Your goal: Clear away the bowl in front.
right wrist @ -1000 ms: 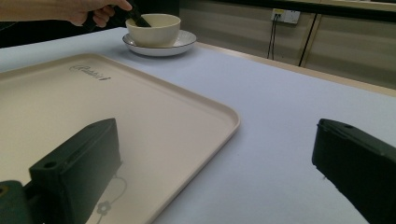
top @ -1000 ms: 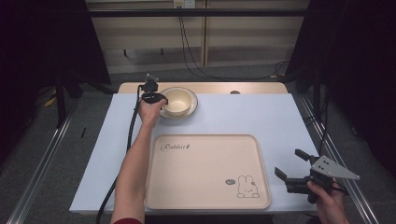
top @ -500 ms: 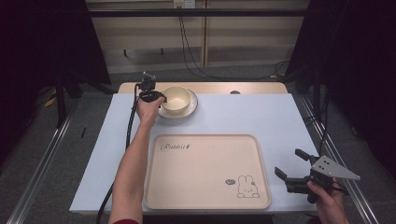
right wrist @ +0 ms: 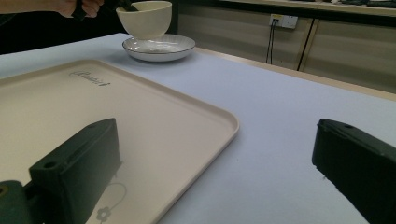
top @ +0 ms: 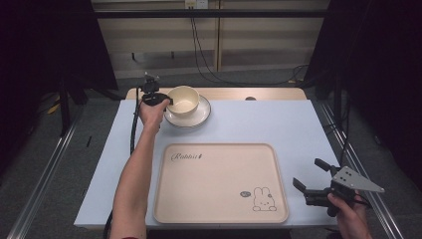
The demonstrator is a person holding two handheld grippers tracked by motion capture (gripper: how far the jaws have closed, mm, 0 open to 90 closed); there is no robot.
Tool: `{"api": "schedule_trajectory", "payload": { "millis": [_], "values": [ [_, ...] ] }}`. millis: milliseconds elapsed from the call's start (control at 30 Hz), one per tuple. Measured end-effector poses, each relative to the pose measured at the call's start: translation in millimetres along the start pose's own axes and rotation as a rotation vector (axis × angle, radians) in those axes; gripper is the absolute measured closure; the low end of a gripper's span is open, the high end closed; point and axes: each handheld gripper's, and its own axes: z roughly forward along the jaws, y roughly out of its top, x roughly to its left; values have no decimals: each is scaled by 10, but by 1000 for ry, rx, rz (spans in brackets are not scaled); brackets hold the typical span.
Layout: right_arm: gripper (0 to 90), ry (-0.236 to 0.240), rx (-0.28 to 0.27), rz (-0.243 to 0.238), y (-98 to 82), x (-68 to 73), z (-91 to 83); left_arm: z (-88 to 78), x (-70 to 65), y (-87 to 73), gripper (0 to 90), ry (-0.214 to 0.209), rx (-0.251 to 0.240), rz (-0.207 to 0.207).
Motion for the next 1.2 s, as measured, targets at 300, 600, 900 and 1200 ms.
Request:
{"api": "schedule_trajectory", "payload": {
  "millis": [300,600,900,1200],
  "values": [
    [8,-3,2,0,-1,-1,-3,-61,-28,-9,833,-8,-3,21],
    [8,-3,-4,4,1,3,-3,-146,-47,-33,833,-23,-5,28],
    [8,-6,-3,3,2,4,-2,-275,-89,-53,833,-46,-13,63],
    [8,-8,-8,1,2,3,2,-358,-130,-89,833,-75,-4,84]
  ]
}}
